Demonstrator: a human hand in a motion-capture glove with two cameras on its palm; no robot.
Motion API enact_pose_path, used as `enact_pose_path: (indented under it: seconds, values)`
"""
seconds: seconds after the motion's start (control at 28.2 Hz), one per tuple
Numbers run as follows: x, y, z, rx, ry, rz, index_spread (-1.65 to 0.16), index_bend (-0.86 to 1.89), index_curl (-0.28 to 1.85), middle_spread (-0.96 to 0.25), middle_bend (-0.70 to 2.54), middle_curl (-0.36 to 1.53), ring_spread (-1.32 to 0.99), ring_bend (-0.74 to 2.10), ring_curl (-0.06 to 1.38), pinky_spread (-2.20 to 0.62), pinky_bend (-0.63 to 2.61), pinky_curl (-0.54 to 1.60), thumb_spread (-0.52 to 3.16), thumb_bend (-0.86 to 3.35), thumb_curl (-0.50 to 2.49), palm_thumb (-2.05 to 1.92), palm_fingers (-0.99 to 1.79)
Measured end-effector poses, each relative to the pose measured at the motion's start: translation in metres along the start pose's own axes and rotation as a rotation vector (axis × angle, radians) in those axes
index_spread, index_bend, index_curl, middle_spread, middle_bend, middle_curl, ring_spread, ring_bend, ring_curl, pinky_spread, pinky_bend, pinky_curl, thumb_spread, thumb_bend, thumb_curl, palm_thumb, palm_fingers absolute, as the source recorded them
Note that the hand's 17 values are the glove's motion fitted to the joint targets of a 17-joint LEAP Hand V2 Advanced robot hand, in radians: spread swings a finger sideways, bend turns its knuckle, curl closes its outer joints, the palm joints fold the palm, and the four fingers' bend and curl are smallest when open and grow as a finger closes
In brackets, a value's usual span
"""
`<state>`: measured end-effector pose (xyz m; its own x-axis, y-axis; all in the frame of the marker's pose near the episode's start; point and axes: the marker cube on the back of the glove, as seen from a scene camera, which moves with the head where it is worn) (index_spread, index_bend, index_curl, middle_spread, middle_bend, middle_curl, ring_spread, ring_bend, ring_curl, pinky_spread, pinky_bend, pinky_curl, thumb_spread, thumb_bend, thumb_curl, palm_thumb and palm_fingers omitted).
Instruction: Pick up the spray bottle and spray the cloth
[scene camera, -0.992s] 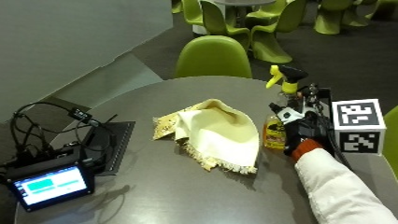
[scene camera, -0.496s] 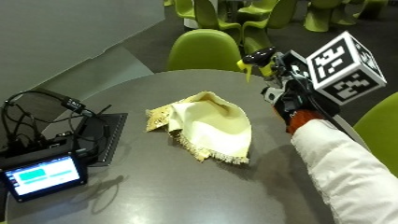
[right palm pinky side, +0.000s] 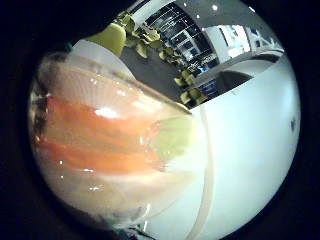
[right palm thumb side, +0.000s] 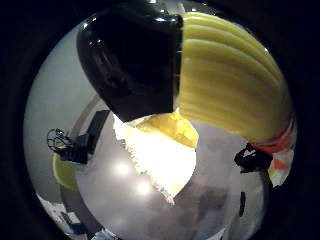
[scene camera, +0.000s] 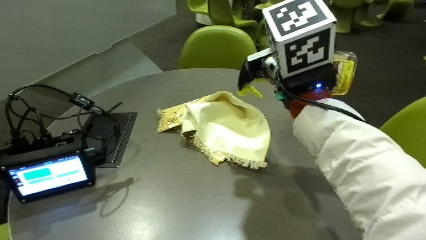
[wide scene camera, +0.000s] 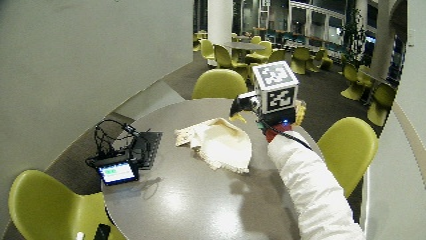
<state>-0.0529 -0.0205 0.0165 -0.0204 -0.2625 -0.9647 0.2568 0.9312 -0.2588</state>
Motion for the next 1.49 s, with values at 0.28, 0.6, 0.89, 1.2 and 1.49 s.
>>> enact_pose_path:
  seconds: [0.28,0.6,0.89,1.2,1.49]
  values:
    - [-0.006,-0.005,-0.007,-0.007,0.134,-0.037,-0.18,0.41,0.48,-0.05,0.54,0.47,-0.14,0.54,0.43,-0.06,0.17,0.27,0.49,0.25,0.51,1.1,0.8]
    - [-0.016,-0.004,-0.024,0.016,-0.649,0.106,-0.2,0.37,0.5,-0.06,0.52,0.51,-0.15,0.52,0.46,-0.08,0.19,0.31,0.44,0.19,0.56,1.11,0.8]
    - [-0.067,0.0,-0.055,-0.062,-1.615,0.062,-0.21,0.27,0.51,-0.07,0.47,0.53,-0.16,0.51,0.49,-0.1,0.21,0.36,0.51,0.18,0.6,1.17,0.68]
    - [-0.165,0.02,-0.026,-0.252,-1.815,0.015,-0.23,0.24,0.51,-0.07,0.45,0.55,-0.16,0.48,0.51,-0.09,0.17,0.37,0.65,0.18,0.63,1.19,0.61]
    - [-0.197,0.041,-0.018,-0.275,-1.775,-0.071,-0.24,0.23,0.51,-0.07,0.43,0.57,-0.17,0.47,0.52,-0.09,0.17,0.37,0.73,0.16,0.64,1.2,0.62]
